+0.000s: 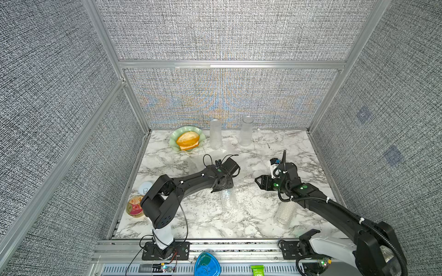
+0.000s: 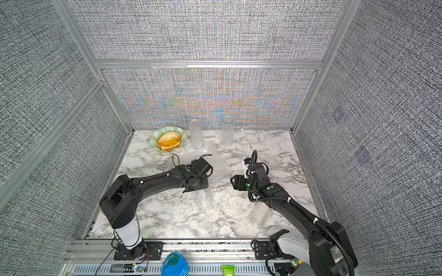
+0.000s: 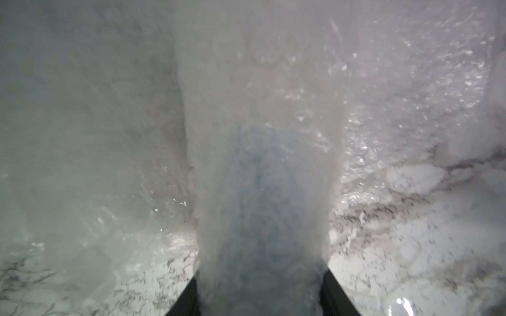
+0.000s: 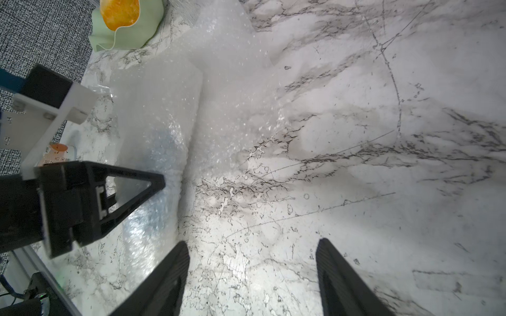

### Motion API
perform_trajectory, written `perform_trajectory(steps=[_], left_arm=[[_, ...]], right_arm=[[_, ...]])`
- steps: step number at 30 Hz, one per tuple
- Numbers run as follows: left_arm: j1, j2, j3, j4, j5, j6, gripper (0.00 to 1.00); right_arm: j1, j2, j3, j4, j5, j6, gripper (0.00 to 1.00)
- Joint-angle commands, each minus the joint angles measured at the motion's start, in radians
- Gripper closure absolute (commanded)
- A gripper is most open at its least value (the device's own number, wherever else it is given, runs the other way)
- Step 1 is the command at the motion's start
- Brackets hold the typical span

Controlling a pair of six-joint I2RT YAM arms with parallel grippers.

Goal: Unwrap the vase from the bubble wrap
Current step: Adjust the bubble wrap on the bubble wrap.

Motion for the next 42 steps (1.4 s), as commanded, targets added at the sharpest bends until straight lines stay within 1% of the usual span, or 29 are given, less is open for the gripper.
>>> perform_trajectory(steps=[1, 5, 10, 14, 18, 21, 24, 28, 31, 34, 37, 42], left_arm=[[0.001, -0.062, -0.013, 0.094, 0.061, 0.107, 0.7], [0.005, -0.113, -0.043, 0.142, 0.127, 0.174, 0.7], [0.022, -0.172, -0.146, 0.282, 0.269, 0.222, 0.71], [0.036, -0.224, -0.223, 0.408, 0.374, 0.23, 0.72], [0.05, -0.265, -0.267, 0.488, 0.451, 0.228, 0.73], [0.071, -0.295, -0.294, 0.543, 0.518, 0.213, 0.75], [0.089, -0.328, -0.32, 0.595, 0.572, 0.201, 0.76], [0.103, -0.375, -0.351, 0.654, 0.63, 0.192, 0.76], [0.108, -0.407, -0.377, 0.703, 0.658, 0.179, 0.76], [0.116, -0.43, -0.397, 0.74, 0.677, 0.155, 0.76], [0.122, -0.441, -0.41, 0.783, 0.705, 0.139, 0.76], [0.126, -0.443, -0.431, 0.867, 0.759, 0.11, 0.76]], right_arm=[[-0.001, -0.005, 0.012, -0.012, -0.003, -0.016, 0.32], [-0.002, -0.003, 0.021, 0.0, -0.022, -0.016, 0.31], [-0.002, -0.013, 0.007, 0.049, -0.094, -0.01, 0.31], [-0.002, -0.032, -0.018, 0.138, -0.167, 0.016, 0.31], [-0.002, -0.06, -0.052, 0.236, -0.229, 0.058, 0.31], [-0.002, -0.088, -0.086, 0.318, -0.261, 0.103, 0.31], [-0.002, -0.123, -0.133, 0.426, -0.287, 0.157, 0.31], [-0.004, -0.173, -0.219, 0.625, -0.293, 0.249, 0.31], [-0.007, -0.177, -0.241, 0.691, -0.309, 0.281, 0.3], [-0.008, -0.146, -0.266, 0.806, -0.348, 0.334, 0.3], [-0.013, -0.09, -0.296, 0.987, -0.39, 0.417, 0.29], [-0.012, 0.053, -0.315, 1.335, -0.472, 0.542, 0.28]])
